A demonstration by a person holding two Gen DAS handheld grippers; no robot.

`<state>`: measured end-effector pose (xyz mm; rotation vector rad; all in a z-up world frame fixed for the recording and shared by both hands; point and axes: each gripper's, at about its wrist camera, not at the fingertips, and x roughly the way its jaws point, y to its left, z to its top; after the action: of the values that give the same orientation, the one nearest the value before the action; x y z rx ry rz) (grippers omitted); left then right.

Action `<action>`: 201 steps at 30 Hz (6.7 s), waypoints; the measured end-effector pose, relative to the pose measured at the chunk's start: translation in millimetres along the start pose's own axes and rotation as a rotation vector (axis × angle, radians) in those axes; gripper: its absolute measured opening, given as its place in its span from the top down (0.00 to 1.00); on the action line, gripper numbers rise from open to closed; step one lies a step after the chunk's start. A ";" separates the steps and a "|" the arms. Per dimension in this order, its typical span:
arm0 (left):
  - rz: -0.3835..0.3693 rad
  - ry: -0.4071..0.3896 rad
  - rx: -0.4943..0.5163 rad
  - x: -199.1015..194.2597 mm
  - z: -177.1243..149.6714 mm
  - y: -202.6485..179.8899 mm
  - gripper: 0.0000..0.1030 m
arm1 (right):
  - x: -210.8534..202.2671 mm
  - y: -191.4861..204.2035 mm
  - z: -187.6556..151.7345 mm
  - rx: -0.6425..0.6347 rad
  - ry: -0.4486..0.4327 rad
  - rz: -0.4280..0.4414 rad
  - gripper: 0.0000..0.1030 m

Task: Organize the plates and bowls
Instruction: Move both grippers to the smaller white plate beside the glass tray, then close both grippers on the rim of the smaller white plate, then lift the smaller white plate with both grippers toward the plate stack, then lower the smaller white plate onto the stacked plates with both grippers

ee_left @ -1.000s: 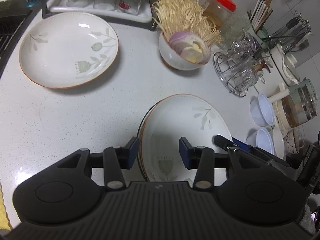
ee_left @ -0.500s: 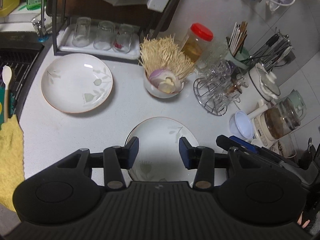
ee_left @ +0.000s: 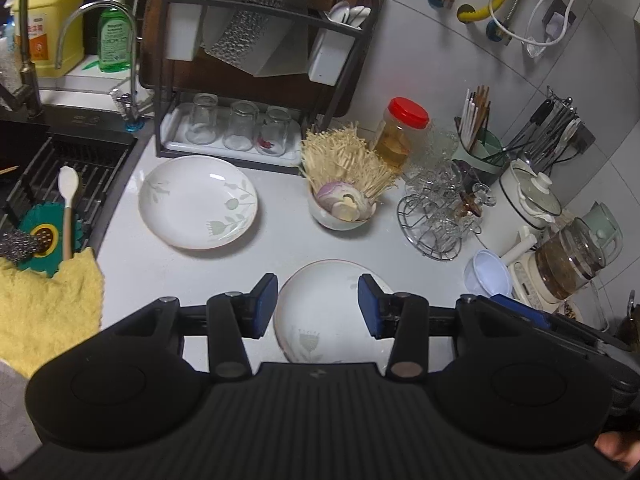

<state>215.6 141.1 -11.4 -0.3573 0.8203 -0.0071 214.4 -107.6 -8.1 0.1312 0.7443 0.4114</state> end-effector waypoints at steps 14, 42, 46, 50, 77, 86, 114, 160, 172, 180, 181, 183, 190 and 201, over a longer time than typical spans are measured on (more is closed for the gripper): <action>0.068 0.008 -0.015 -11.1 -28.7 -1.7 0.52 | -16.8 8.5 -17.3 -0.049 0.011 0.051 0.62; 0.149 0.086 -0.101 40.4 7.5 95.6 0.51 | 67.1 67.2 2.2 -0.078 0.092 0.116 0.62; 0.138 0.109 -0.081 70.2 29.1 121.3 0.50 | 98.3 76.2 12.0 -0.056 0.111 0.104 0.62; 0.128 0.116 -0.086 96.5 50.6 149.6 0.45 | 125.9 87.4 21.3 -0.069 0.131 0.082 0.52; 0.043 0.215 -0.028 236.0 107.8 248.3 0.30 | 294.3 86.8 30.4 0.131 0.280 -0.087 0.44; 0.012 0.235 0.048 261.6 116.5 253.0 0.30 | 327.6 83.1 33.5 0.173 0.330 -0.136 0.46; -0.063 0.230 0.011 315.1 138.4 267.2 0.75 | 367.7 83.6 33.7 0.145 0.362 -0.132 0.80; -0.124 0.089 -0.077 156.0 105.1 125.4 0.74 | 149.9 39.1 74.1 0.113 0.118 -0.047 0.80; -0.095 0.202 -0.025 179.1 51.5 62.6 0.74 | 129.4 -17.2 37.1 0.149 0.184 -0.108 0.80; -0.055 0.287 0.001 199.6 17.3 32.4 0.74 | 131.2 -47.9 8.4 0.114 0.274 -0.142 0.80; -0.050 0.294 -0.002 202.0 14.4 31.0 0.74 | 132.4 -50.8 5.7 0.104 0.278 -0.144 0.80; -0.039 0.305 -0.003 206.9 8.9 27.3 0.74 | 135.0 -55.8 0.7 0.094 0.286 -0.146 0.80; 0.008 0.311 0.019 219.0 -9.6 14.9 0.70 | 143.4 -64.4 -14.3 0.037 0.297 -0.154 0.80; 0.074 0.294 0.054 226.6 -33.2 6.8 0.66 | 158.3 -65.0 -33.0 -0.038 0.304 -0.159 0.77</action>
<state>346.2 104.8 -196.0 -0.2778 1.1218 -0.0124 317.0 -103.2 -148.9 -0.0273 1.0382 0.2963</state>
